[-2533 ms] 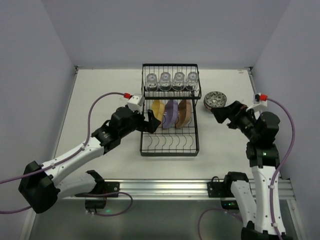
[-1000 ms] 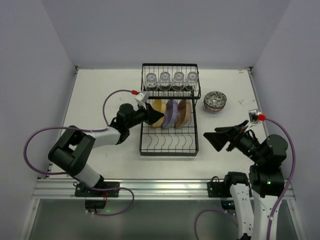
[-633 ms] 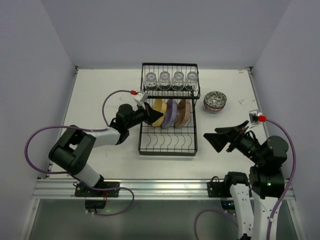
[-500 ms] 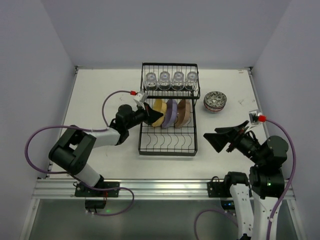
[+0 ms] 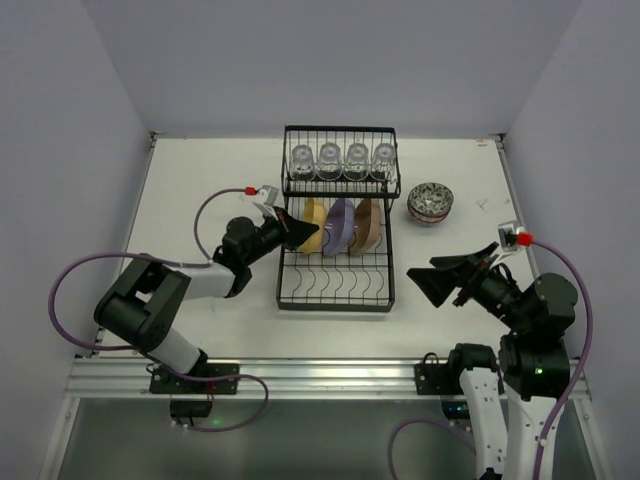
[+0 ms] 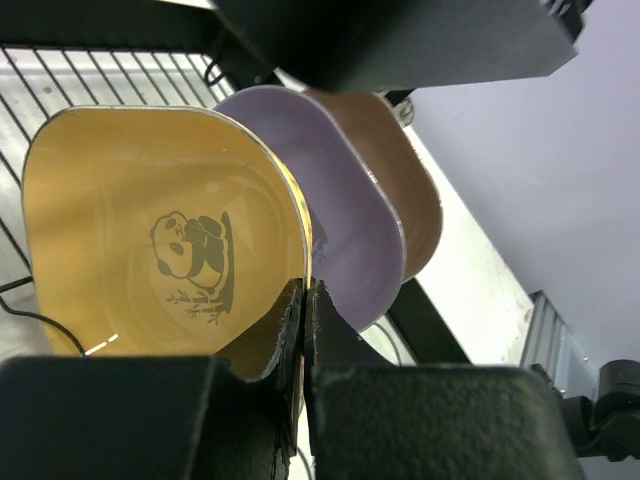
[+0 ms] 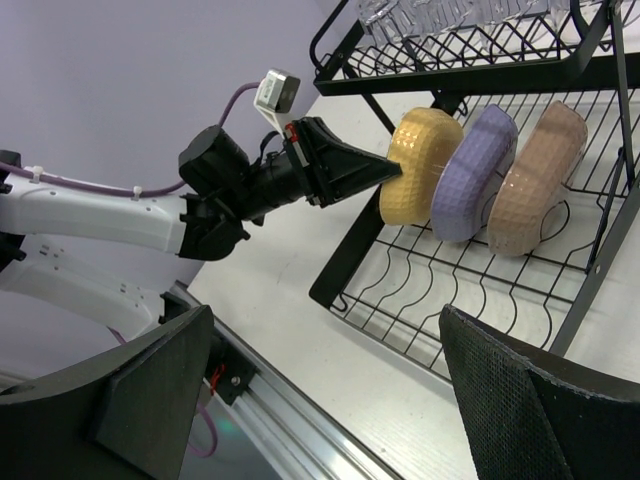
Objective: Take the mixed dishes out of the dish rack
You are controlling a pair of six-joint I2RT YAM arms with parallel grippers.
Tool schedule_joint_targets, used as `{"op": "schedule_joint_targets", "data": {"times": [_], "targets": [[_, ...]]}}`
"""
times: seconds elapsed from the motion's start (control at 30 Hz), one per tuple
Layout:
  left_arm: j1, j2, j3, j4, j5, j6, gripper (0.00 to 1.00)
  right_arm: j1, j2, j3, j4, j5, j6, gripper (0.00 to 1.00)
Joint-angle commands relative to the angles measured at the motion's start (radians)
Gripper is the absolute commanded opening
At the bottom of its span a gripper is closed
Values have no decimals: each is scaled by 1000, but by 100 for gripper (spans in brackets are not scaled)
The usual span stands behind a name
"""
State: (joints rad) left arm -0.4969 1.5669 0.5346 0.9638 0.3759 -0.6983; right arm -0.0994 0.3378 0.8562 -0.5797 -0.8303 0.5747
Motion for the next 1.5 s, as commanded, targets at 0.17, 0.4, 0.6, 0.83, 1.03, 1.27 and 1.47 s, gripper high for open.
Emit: {"op": "schedule_joint_targets", "data": {"times": [0.17,0.4,0.6,0.83,1.03,1.27,1.47], "targets": [[1,-25,-24,223,29,-104,0,-2,-16,41,-8,-23,-7,95],[1,-30,-42,277,37,-135,0,-2,-13,53,-23,-24,-18,95],[0,-177,-44,140,31,-92,0,-2,-10,47,-8,-26,-6,95],[-6,-324,-18,-259,-3,-47,0,-2,27,72,-19,-6,-19,95],[-37,-478,38,-681,-28,25,0,1,84,139,-81,11,-62,95],[-161,-651,191,-1103,-67,245,0,58,242,171,-94,-17,-58,93],[-501,-604,419,-1461,-376,402,0,370,365,219,-132,179,-45,91]]}}
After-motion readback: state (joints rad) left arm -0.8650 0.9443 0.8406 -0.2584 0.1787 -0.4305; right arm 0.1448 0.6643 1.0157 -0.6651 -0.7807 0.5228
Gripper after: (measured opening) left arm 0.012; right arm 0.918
